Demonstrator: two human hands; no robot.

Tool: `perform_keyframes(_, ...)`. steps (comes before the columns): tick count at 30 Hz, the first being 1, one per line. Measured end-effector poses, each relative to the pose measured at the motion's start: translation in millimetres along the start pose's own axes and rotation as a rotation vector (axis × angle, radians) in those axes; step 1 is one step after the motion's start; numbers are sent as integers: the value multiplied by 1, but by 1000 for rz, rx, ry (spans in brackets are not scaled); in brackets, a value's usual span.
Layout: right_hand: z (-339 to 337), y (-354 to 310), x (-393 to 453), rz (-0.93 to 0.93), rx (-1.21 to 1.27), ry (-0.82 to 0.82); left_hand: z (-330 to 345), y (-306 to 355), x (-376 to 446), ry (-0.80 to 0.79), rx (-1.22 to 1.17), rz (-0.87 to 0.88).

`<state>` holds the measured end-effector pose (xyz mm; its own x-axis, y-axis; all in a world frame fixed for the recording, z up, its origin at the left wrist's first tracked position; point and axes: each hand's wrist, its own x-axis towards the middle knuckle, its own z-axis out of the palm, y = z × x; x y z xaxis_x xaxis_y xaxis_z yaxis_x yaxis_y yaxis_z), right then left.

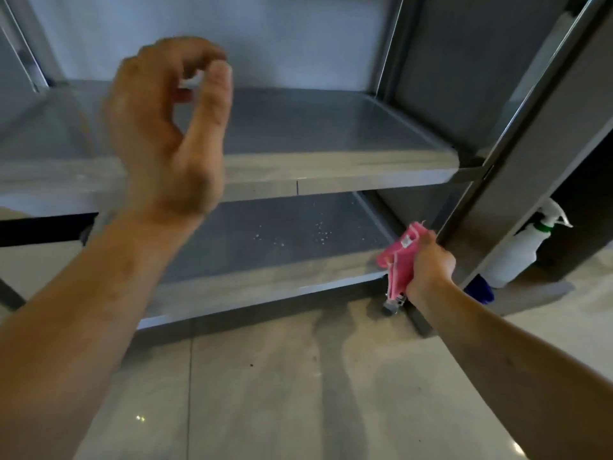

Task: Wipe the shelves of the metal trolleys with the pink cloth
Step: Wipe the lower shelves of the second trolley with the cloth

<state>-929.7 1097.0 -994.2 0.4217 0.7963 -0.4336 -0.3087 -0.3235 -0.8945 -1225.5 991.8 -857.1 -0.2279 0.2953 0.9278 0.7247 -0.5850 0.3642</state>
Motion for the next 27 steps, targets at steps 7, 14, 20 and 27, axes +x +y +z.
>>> perform_keyframes(7,22,26,-6,397,370,-489,21,30,-54,-334,-12,190)
perform_keyframes(14,35,32,-9,434,506,-607,10,-2,-133,-634,-1,60)
perform_keyframes(20,57,77,-35,488,660,-693,-19,-46,-156,-626,184,-214)
perform_keyframes(27,117,84,-63,306,375,-561,-55,-79,-143,-404,418,-379)
